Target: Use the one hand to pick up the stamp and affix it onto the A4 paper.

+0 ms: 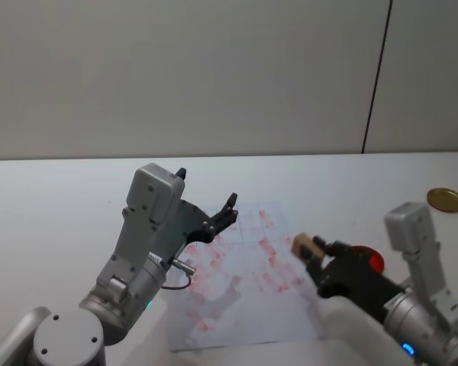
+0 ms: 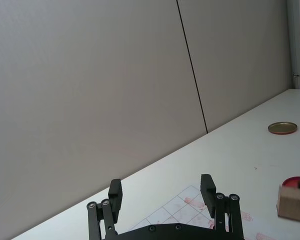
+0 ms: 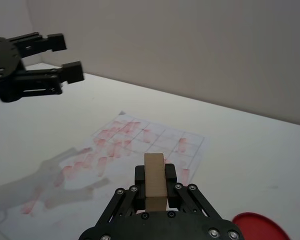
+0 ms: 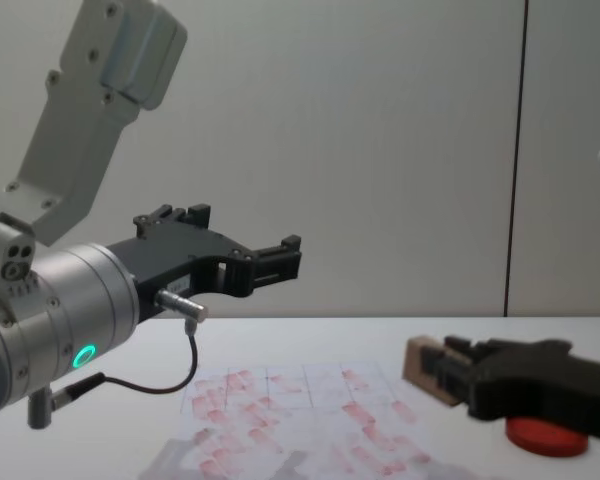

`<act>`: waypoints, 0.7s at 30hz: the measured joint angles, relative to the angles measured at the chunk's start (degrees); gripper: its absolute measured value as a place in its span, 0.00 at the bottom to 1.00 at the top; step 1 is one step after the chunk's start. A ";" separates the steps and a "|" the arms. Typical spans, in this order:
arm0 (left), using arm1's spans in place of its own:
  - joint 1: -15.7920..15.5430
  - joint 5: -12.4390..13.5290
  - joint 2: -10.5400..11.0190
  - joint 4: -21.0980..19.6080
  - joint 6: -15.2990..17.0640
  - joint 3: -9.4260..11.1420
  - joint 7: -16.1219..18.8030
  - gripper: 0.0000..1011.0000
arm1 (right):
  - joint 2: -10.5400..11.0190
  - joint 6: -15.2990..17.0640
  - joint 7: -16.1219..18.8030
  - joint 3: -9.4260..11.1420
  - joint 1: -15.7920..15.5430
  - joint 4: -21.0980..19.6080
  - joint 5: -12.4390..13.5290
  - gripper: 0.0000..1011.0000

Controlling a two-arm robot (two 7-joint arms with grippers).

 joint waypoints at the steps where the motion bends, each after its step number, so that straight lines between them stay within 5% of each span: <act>1: 0.00 0.00 0.00 0.00 0.00 0.00 0.00 0.98 | 0.16 -0.13 -0.61 0.35 0.19 0.00 0.13 0.22; 21: 0.00 0.00 0.00 0.00 0.00 0.00 0.00 0.98 | 2.48 -0.53 -5.05 4.39 2.31 3.75 1.33 0.22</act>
